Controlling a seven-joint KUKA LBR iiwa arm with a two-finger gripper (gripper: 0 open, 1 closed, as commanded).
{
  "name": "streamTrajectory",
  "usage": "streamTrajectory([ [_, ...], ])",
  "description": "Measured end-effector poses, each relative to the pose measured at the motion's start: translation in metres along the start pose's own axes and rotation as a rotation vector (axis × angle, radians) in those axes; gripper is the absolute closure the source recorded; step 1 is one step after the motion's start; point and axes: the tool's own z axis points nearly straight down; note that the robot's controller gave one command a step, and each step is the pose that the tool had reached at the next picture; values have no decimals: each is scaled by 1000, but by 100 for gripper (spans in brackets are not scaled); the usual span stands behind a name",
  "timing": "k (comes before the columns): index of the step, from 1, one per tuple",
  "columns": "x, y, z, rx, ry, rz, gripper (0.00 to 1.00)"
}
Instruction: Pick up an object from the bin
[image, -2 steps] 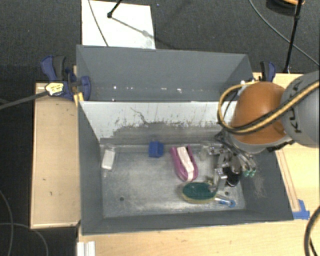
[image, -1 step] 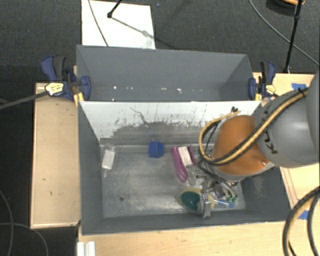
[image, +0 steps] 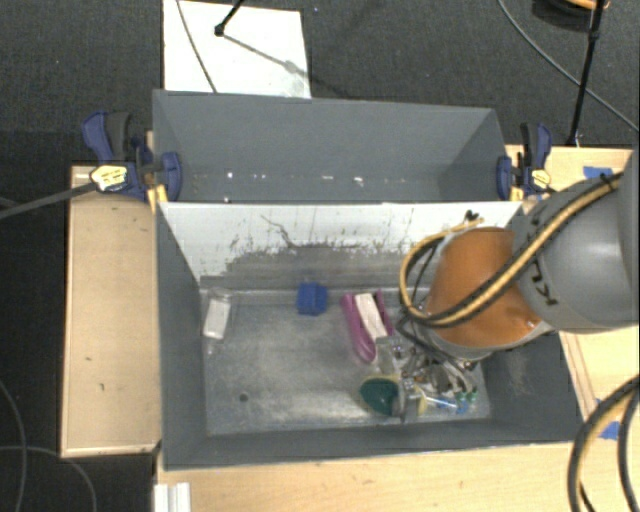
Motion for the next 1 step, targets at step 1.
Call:
streamTrajectory([
  [1,0,0,0,0,1,0,100],
])
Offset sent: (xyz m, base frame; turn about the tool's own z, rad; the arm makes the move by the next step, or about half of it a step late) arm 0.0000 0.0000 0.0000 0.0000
